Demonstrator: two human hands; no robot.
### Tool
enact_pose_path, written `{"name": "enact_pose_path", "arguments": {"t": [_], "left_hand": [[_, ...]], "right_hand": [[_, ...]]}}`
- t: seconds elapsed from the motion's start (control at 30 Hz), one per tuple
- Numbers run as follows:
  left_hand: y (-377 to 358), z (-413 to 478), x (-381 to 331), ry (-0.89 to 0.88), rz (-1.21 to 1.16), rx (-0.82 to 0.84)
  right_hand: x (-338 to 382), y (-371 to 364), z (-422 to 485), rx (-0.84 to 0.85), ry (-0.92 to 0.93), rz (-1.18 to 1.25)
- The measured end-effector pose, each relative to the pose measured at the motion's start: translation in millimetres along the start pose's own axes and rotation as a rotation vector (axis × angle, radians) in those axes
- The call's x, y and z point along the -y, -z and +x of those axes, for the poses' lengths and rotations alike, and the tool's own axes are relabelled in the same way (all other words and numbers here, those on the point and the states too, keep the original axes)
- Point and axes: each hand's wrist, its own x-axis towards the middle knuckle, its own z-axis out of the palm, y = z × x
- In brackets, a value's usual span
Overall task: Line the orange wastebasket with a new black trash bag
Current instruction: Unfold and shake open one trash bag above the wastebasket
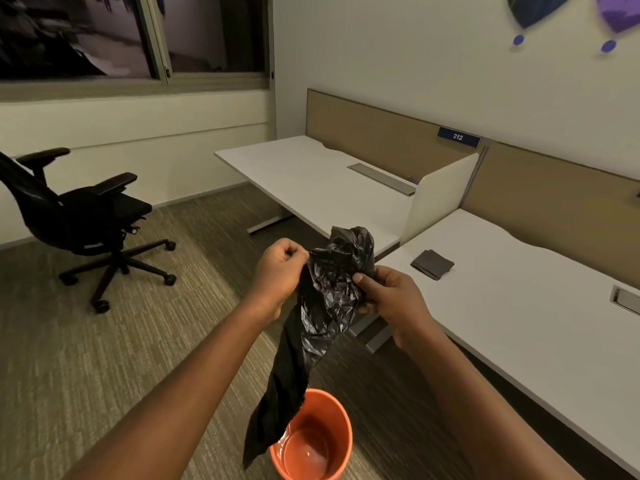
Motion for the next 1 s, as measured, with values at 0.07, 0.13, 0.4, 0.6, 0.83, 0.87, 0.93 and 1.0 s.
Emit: {"name": "enact_pose_path", "arguments": {"t": [0.07, 0.13, 0.4, 0.6, 0.83, 0.87, 0.93, 1.0], "left_hand": [[3.6, 3.4, 2.4, 0.045, -0.129, -0.093], [7.1, 6.8, 3.5, 0.074, -0.223, -0.194], [10.9, 2.6, 9.8, -0.281, 0.263, -0.095], [1.4, 4.2, 0.2, -0.204, 0.415, 0.113], [17.8, 9.3, -7.9, -0.313, 0.235, 0.063], [18.0, 9.4, -9.3, -0.305, 0.216, 0.077], [16.4, 10.5, -11.1, -0.245, 0.093, 0.061], [12.5, 11.3, -11.3, -0.153, -0.092, 0.039]], "right_hand": [[-2.2, 5.2, 0.6, -0.059, 0.01, -0.05], [-3.9, 10.5, 1.8, -0.107, 0.002, -0.033], [-1.3, 10.6, 2.4, -0.079, 0.125, -0.085], [6.8, 7.7, 1.7, 0.043, 0.219, -0.241], [-1.1, 32.2, 6.5, -0.203, 0.196, -0.312], [-1.7, 33.6, 7.2, -0.211, 0.185, -0.287], [-1.6, 34.4, 8.2, -0.214, 0.144, -0.192], [1.2, 34.0, 9.1, -0.189, 0.047, 0.008]]}}
